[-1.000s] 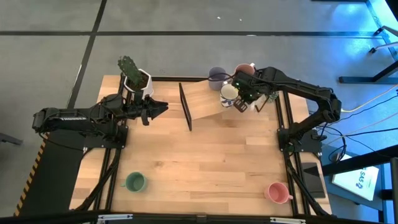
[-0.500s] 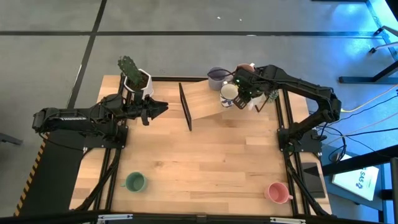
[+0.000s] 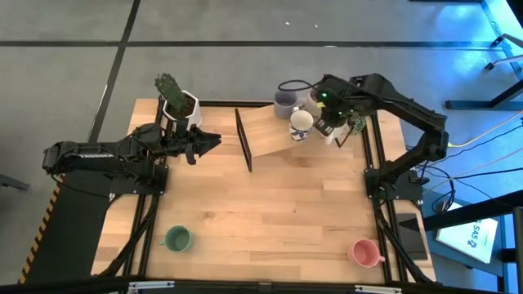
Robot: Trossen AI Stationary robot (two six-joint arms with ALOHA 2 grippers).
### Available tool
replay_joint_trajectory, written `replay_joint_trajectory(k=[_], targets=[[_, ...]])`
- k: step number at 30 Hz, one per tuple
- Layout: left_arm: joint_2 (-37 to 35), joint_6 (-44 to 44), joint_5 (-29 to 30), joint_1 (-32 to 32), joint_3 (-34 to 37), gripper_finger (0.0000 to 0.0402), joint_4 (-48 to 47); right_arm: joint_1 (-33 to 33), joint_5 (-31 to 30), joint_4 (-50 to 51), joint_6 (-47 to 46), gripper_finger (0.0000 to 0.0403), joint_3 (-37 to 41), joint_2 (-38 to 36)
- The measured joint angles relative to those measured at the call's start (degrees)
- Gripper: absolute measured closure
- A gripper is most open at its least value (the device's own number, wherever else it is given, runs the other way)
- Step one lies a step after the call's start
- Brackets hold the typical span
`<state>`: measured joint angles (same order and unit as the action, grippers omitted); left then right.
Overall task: Place coffee mugs
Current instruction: Put the white-green mug on the shelf
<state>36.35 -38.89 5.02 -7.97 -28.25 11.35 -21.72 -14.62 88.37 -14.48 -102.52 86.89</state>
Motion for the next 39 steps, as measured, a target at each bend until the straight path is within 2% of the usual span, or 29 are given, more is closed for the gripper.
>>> replay_joint_trajectory(k=[4,12,16,24,31,39], targets=[[0.0,0.0,0.0,0.0,0.0,0.0231,0.0,5.5,0.8,1.3,-0.1,0.0292,1.7,-0.6],[0.0,-0.1,0.0,0.0,0.0,0.0231,-0.2,16.4,1.8,1.7,-8.3,0.0389,13.8,-0.7],[0.0,-0.1,0.1,0.0,0.0,0.0231,-0.1,20.9,2.8,1.5,-11.6,0.0397,16.4,-0.8],[0.0,-1.2,0.4,0.0,0.0,0.0231,-0.1,19.7,1.4,1.5,-13.3,0.0401,22.7,-1.1],[0.0,-1.3,0.6,0.0,0.0,0.0231,-0.1,18.1,-1.8,-1.2,-10.9,0.0402,22.9,-1.1],[0.0,-1.2,2.8,0.0,0.0,0.0231,-0.1,14.8,-2.7,-4.6,-6.4,0.0402,22.7,-1.1]])
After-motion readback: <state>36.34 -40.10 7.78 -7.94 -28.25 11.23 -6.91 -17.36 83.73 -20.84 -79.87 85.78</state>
